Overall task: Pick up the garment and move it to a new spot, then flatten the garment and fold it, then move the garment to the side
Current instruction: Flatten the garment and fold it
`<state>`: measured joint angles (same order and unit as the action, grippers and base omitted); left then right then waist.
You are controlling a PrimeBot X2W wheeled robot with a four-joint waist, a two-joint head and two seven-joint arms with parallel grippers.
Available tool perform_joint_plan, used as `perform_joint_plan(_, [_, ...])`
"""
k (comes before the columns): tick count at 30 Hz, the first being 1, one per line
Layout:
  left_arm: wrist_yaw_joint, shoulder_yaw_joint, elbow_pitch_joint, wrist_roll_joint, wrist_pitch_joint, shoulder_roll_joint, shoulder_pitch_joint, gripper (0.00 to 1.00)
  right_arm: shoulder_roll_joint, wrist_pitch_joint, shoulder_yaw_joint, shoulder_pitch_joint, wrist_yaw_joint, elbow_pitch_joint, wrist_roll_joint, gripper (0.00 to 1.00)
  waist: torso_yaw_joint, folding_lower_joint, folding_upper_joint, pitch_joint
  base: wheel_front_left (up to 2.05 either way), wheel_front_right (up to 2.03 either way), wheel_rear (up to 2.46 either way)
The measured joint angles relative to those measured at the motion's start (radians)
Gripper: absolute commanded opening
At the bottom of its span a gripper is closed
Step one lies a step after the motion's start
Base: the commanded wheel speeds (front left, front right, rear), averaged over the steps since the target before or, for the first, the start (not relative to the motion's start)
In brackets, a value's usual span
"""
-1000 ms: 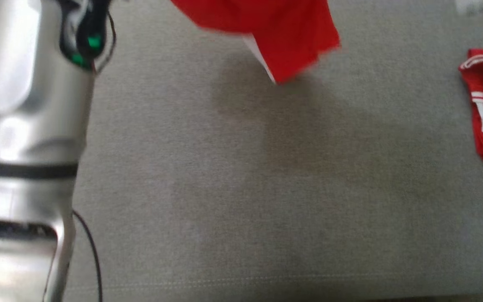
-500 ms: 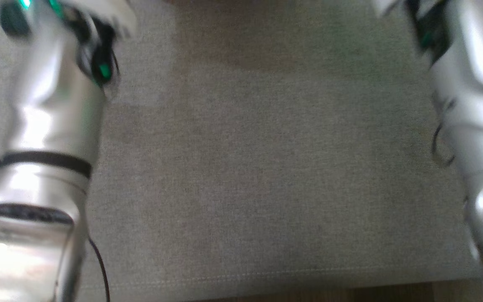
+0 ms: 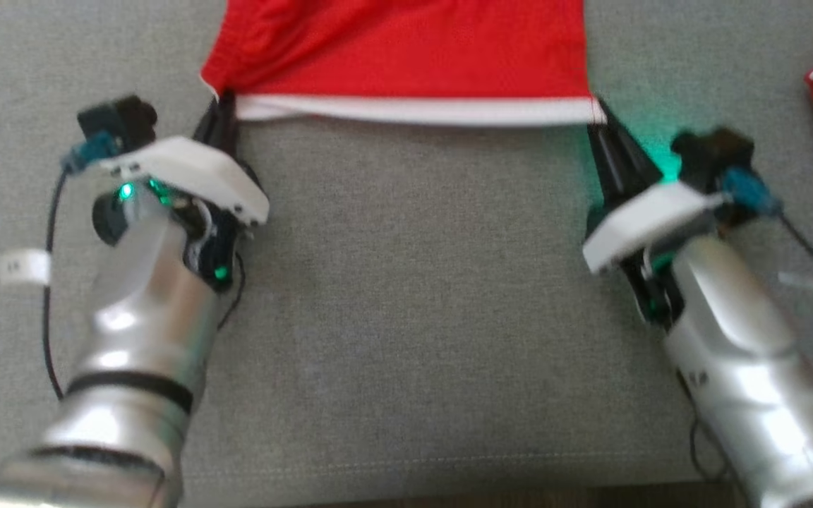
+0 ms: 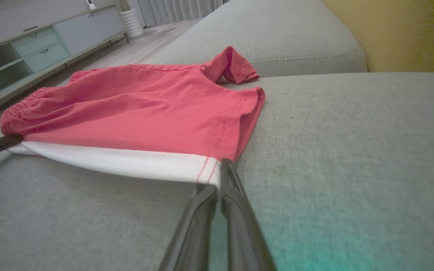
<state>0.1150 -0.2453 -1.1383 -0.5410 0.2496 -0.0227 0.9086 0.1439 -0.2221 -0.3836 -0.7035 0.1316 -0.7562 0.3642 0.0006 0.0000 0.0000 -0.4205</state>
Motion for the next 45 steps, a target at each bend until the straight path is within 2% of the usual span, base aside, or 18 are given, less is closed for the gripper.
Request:
perform_joint_plan(7, [-0.020,-0.001,0.254,0.088,0.000,-0.004,-0.257,0.00,0.026,0.002,0.099,0.276,0.000,0.255,-0.030,0.00,0.005,0.0000,0.0000,0.064,0.00,0.00,0.00])
perform_joint_plan(8, [-0.033,-0.002,0.329,0.111,0.000,-0.011,-0.339,0.00,0.021,0.035,0.128,0.373,0.000,0.350,-0.054,0.00,0.006,0.0000,0.0000,0.088,0.00,0.00,0.00])
perform_joint_plan(12, [-0.064,-0.010,0.485,0.143,0.000,-0.035,-0.498,0.00,-0.008,0.124,0.185,0.563,0.000,0.554,-0.101,0.00,0.007,-0.0001,0.0001,0.136,0.00,0.00,0.00])
perform_joint_plan(17, [-0.121,-0.019,0.706,0.143,-0.040,-0.065,-0.702,0.00,-0.040,0.242,0.218,0.754,0.000,0.776,-0.143,0.00,0.006,-0.0001,0.0000,0.189,0.00,0.00,0.00])
perform_joint_plan(23, [-0.207,-0.028,1.015,0.141,-0.162,-0.096,-0.952,0.00,-0.054,0.342,0.238,0.916,0.000,0.941,-0.158,0.00,0.006,-0.0001,0.0001,0.236,0.00,0.00,0.00])
perform_joint_plan(31, [-0.253,-0.030,1.211,0.140,-0.278,-0.127,-1.025,0.00,-0.056,0.391,0.261,0.939,0.000,1.001,-0.163,0.00,0.011,-0.0001,0.0001,0.237,0.00,0.00,0.00])
perform_joint_plan(36, [-0.247,-0.028,1.207,0.102,-0.321,-0.130,-0.984,0.00,-0.037,0.398,0.268,0.878,0.000,0.982,-0.161,0.00,0.011,-0.0001,0.0001,0.213,0.00,0.00,0.00])
perform_joint_plan(45, [-0.210,-0.001,1.108,0.020,-0.375,-0.120,-0.775,0.00,0.038,0.417,0.246,0.612,0.000,0.870,-0.143,0.00,0.013,-0.0001,0.0000,0.132,0.00,0.00,0.00])
